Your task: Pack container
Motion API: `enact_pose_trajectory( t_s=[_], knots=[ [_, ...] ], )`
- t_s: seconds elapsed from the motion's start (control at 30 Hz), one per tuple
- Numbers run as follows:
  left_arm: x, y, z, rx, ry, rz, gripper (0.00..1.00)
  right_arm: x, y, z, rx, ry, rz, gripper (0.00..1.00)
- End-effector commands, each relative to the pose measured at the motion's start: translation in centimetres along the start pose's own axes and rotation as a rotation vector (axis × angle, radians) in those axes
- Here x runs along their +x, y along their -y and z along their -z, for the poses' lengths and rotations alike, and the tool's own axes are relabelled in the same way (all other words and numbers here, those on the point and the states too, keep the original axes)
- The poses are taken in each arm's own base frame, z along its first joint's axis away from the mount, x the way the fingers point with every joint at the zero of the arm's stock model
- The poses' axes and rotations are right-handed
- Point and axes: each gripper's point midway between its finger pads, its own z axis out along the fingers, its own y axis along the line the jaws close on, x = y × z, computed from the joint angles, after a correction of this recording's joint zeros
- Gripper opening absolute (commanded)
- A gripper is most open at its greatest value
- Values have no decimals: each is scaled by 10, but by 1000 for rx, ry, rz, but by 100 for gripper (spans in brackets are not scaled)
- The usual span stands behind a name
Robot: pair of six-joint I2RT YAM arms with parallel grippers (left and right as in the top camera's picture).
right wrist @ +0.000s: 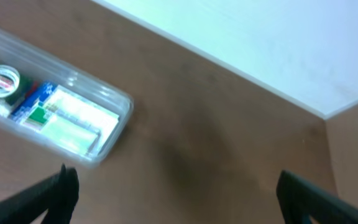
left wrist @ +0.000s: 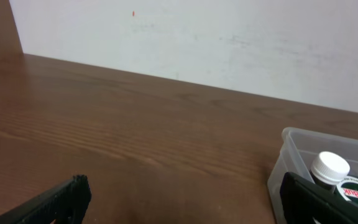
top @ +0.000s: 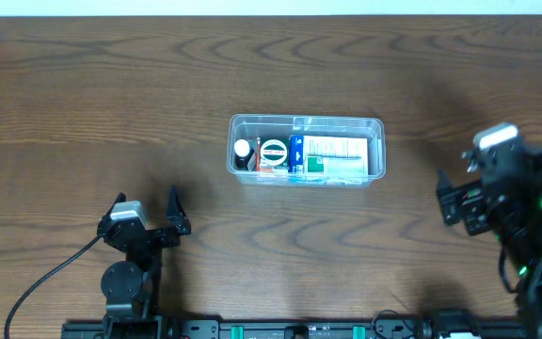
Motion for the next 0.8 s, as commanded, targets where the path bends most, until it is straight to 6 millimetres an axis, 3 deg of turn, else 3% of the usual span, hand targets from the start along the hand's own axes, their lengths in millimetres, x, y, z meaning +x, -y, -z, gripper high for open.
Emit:
enact_pose_trajectory(
  t_s=[0.0,0.1,0.23,0.4,0.77],
  knots=[
    [17,-6,-1,-22,-50,-9,98,18,-23,-11,-54,91,-4,99],
    [17,-6,-1,-22,-50,-9,98,25,-34,-26,-51,236,-28,99],
    [17,-6,-1,-22,-50,-9,98,41,-40,-43,-39,368,-184,99],
    [17,-6,-1,-22,-50,-9,98,58,-47,-51,-26,496,-263,99],
    [17,-6,-1,-22,-50,-9,98,112,-48,-77,66,449,-292,99]
  ],
)
